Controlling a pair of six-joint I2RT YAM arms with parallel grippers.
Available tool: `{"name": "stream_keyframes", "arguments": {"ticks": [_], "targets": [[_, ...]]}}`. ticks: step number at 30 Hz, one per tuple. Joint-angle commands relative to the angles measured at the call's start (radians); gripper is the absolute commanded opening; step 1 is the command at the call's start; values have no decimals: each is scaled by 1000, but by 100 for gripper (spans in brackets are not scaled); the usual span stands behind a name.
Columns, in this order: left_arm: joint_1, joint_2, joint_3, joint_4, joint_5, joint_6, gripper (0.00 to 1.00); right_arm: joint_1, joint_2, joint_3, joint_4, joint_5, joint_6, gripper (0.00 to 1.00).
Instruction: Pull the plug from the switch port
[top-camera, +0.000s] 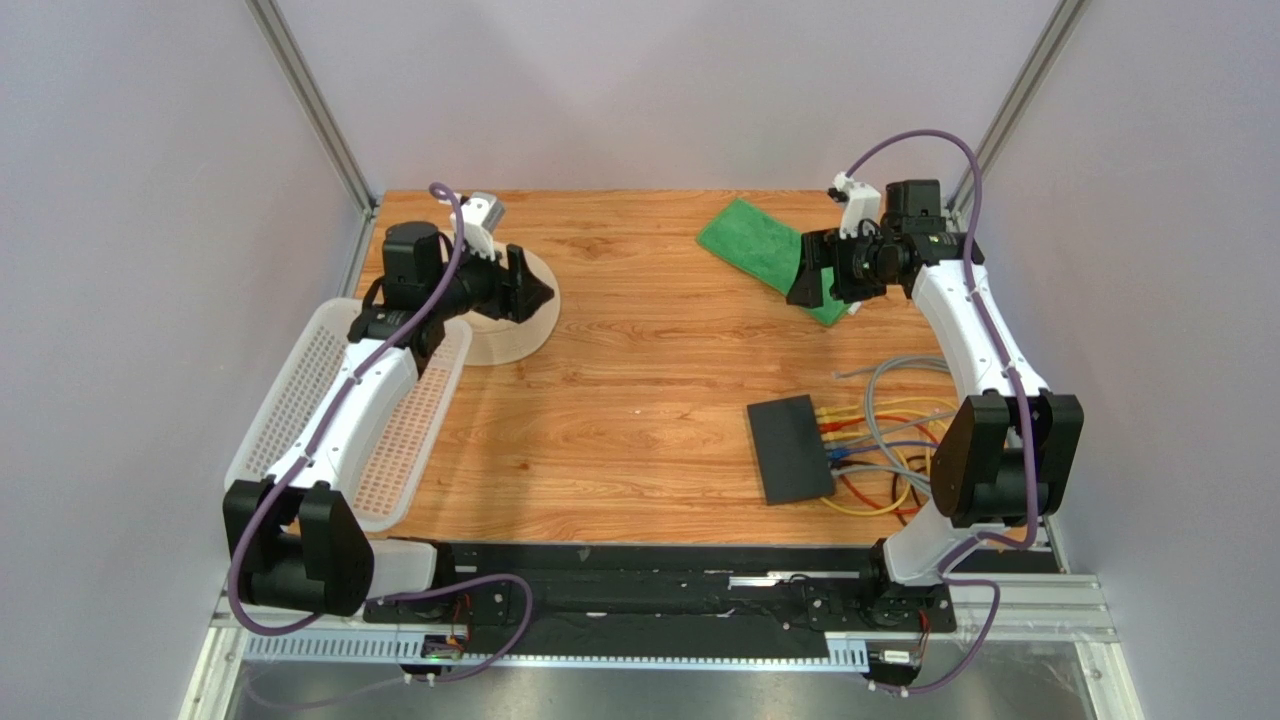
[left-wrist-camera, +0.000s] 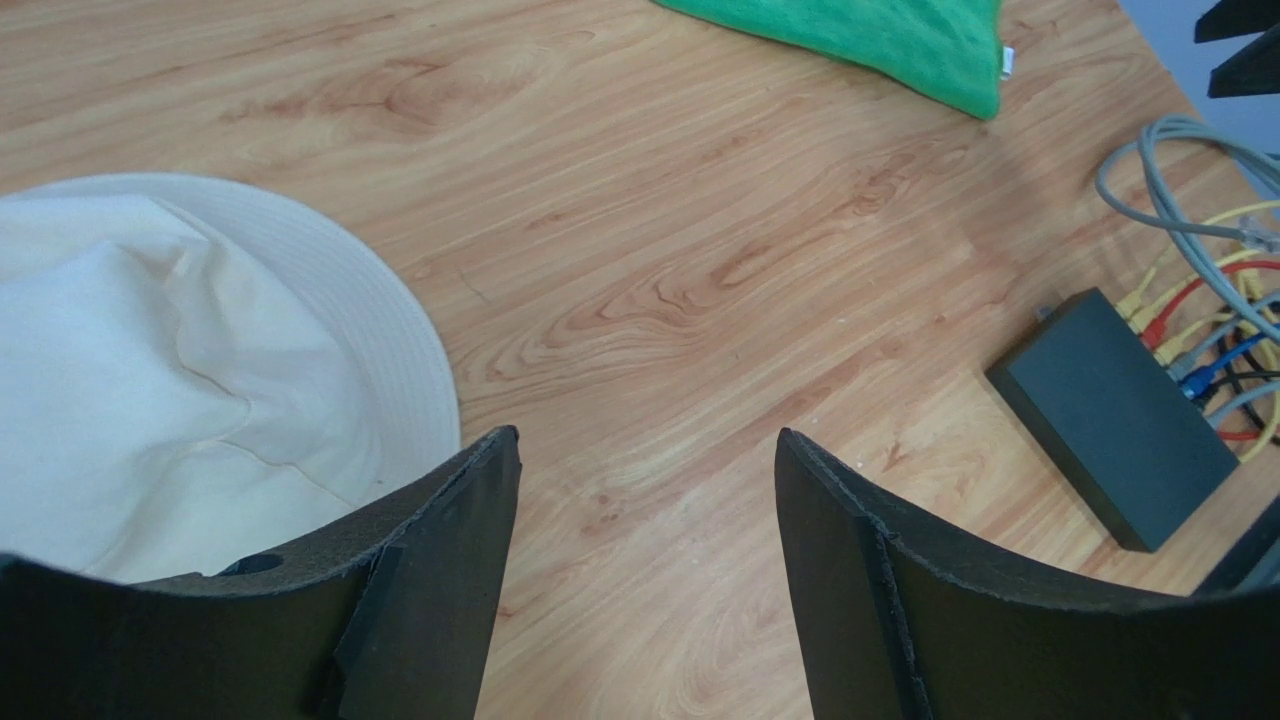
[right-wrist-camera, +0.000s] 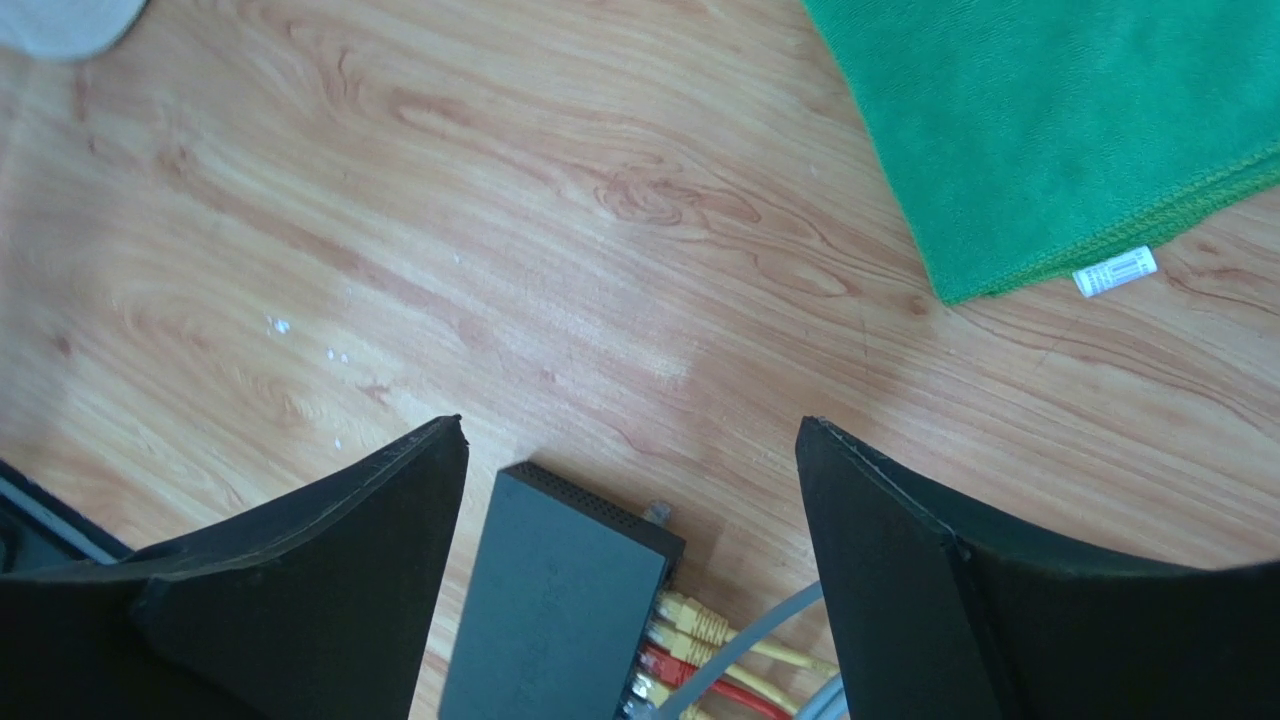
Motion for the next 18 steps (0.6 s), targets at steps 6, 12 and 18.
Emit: {"name": "stream_keyframes", "arguments": {"ticks": [6,12,18], "targets": [[-127,-3,-82,2,146,55,72,47,-30,67,-228,-215,-350,84],[-210,34,-123,-10,220,199,73,48,-121,-59,-339,-195,-511,82],[-280,205,-32,-72,263,262,73,48,-200,-209,-431,-140,-635,77]]}}
